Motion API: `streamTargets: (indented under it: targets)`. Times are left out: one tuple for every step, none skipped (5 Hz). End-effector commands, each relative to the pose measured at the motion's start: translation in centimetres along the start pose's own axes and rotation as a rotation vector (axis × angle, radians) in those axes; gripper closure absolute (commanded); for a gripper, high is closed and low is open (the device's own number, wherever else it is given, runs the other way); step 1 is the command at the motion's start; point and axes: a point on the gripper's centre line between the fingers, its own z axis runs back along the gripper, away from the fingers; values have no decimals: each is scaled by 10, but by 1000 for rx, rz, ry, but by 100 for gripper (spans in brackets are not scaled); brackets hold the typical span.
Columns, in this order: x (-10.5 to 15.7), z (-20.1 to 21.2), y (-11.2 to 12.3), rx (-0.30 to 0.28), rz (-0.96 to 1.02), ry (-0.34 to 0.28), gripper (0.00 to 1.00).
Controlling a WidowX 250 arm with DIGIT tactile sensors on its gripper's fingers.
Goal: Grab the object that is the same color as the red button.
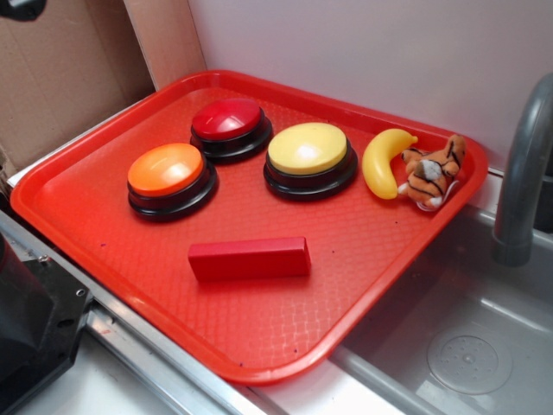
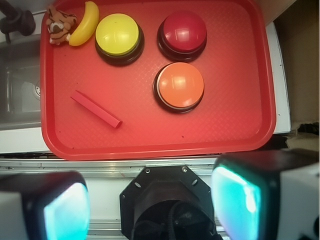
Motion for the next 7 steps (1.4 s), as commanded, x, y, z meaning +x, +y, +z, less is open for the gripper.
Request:
streamTargets:
  targets:
    - [0,0,0,0,0,0,0]
    - [2,-22,-15,-5,-139,-12,0]
    - [10,-52,-31,-18,-286,-7,0]
    - [15,-77,-48,-4,-455,-34,0]
    - [24,-109,-55,12,-617,-72,0]
    - [31,-144,-65,-34,-648,-111,0]
    - [38,-178,-72,-62,-674,-72,0]
